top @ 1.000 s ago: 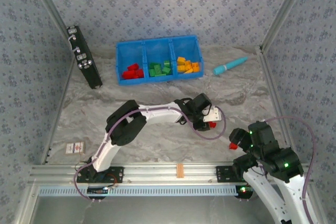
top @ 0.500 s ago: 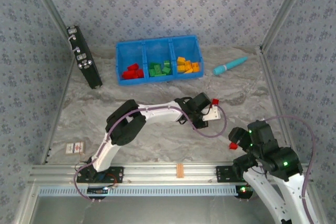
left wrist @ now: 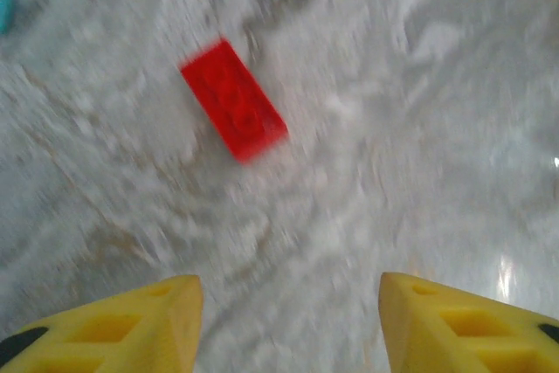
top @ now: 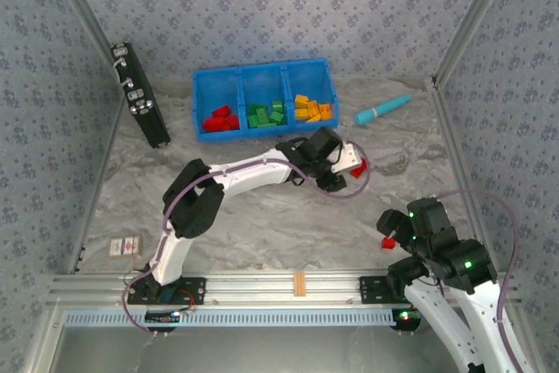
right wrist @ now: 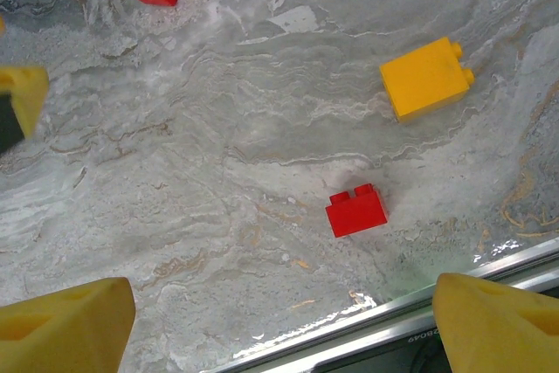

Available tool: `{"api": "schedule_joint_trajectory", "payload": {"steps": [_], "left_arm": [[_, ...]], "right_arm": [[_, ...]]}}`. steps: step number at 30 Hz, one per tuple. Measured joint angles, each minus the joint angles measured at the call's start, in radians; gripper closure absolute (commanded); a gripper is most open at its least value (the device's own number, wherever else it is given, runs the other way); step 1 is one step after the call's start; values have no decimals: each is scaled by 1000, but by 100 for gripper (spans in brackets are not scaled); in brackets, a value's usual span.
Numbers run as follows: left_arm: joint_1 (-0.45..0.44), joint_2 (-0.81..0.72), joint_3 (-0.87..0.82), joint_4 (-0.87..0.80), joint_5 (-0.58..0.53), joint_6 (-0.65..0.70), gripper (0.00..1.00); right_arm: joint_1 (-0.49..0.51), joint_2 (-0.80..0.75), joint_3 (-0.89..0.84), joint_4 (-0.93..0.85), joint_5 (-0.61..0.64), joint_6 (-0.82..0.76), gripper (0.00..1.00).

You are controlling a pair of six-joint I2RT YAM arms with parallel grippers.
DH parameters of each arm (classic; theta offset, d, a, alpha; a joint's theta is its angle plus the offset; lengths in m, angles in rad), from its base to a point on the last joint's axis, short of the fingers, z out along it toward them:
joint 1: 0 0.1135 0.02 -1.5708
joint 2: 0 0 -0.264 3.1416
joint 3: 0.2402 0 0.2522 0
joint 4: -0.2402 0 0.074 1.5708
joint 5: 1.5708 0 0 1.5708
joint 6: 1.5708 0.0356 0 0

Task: Sort the legos into containers by color
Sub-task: Pick up the lego from the middle-right of the table.

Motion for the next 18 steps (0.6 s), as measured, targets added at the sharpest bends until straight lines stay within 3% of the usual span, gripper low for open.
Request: {"api": "schedule_joint_trajectory", "payload": {"steps": [11,18], "left_arm": [[-43,332,472,-100,-124,-168,35],[-42,480,648,-220,-200,-243,32]], "right_arm": [[-5,-13,0,-24,22,42,9],[-5,-13,0,-31,22,45,9]]}}
